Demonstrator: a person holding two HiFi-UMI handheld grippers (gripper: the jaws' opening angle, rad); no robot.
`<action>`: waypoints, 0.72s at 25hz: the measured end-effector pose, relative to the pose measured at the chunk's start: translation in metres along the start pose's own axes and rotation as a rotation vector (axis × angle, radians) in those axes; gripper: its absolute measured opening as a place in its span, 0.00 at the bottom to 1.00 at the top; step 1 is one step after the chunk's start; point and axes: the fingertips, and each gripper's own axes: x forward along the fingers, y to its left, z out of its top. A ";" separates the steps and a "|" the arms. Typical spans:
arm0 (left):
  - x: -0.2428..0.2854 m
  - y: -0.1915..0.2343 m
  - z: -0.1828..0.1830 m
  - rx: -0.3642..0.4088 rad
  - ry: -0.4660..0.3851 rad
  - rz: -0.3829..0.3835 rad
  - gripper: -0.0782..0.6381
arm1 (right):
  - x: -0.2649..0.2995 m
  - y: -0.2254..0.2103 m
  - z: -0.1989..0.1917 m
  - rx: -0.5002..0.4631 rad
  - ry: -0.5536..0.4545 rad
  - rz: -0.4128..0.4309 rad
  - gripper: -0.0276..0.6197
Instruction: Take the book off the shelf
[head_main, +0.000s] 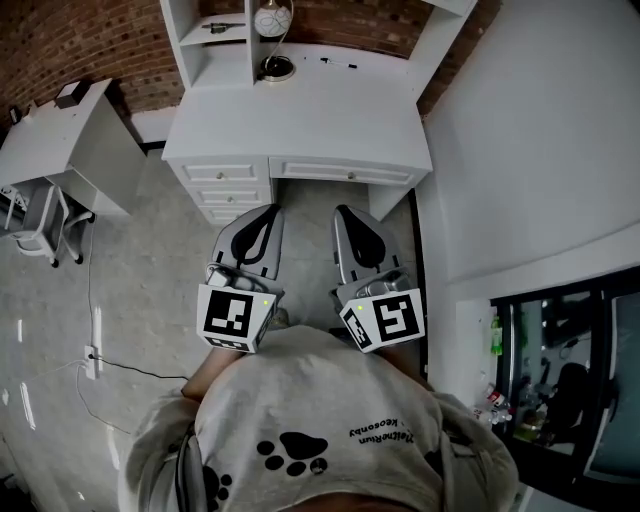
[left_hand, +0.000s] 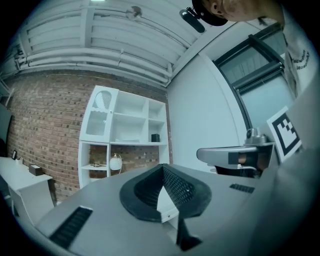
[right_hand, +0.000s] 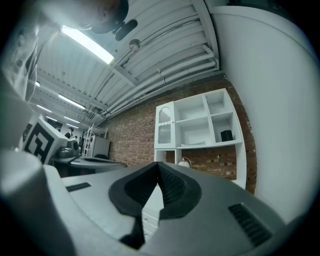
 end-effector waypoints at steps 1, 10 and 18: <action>0.005 0.007 -0.001 -0.001 0.002 -0.007 0.12 | 0.008 -0.001 -0.002 0.001 0.001 -0.009 0.07; 0.032 0.053 -0.016 -0.027 0.032 -0.055 0.12 | 0.056 -0.002 -0.015 -0.002 0.034 -0.061 0.07; 0.046 0.067 -0.027 -0.049 0.050 -0.063 0.12 | 0.077 -0.010 -0.025 -0.006 0.059 -0.068 0.07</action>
